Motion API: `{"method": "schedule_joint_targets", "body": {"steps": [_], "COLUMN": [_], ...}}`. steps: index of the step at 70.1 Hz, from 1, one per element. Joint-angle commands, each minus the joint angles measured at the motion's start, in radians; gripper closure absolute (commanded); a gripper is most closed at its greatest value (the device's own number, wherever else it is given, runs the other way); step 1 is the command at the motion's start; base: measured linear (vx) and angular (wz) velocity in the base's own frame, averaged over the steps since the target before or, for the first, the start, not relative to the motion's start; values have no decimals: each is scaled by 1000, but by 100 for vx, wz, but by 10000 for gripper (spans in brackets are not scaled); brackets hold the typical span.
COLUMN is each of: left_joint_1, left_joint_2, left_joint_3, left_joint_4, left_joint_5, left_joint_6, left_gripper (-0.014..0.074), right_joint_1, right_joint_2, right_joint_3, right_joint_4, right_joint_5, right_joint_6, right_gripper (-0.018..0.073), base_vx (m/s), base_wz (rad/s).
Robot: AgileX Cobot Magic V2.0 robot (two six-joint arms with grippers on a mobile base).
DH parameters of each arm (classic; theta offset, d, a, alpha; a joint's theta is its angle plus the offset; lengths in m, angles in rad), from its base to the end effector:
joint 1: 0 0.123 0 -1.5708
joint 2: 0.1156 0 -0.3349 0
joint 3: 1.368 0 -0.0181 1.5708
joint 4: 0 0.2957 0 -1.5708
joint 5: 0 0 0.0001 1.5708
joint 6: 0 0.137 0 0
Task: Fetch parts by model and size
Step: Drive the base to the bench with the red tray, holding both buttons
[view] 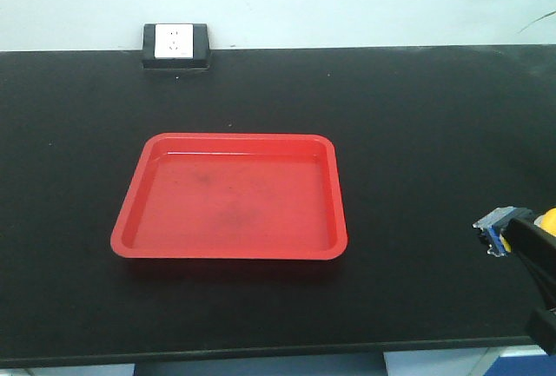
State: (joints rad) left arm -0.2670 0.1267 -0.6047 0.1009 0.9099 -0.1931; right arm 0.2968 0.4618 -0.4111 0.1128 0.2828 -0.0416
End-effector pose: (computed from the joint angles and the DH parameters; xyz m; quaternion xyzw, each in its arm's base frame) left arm 0.0448 -0.0010 0.3311 0.0326 0.8162 -0.0820 0.5710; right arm 0.1394 0.0471 0.3014 -0.1000 0.7817 0.1234 0.6031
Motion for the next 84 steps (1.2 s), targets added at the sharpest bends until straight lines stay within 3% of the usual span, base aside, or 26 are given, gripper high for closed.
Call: {"method": "schedule_joint_targets", "body": {"steps": [1, 84], "left_joint_1": [-4, -4], "left_joint_2": [20, 24], "left_joint_3": [-20, -20], "left_joint_4": [-1, -1], "left_joint_5": [-81, -81], "left_joint_6": [0, 0], "left_gripper": [603, 603], "right_joint_1": [-1, -1], "right_joint_2": [7, 13], "right_joint_3": [-31, -31], "right_joint_4": [-7, -7], "right_joint_5": [-84, -81], "right_joint_6": [-5, -5], "right_gripper": [569, 569], "base_vx": [13, 4], "base_wz": [1, 2]}}
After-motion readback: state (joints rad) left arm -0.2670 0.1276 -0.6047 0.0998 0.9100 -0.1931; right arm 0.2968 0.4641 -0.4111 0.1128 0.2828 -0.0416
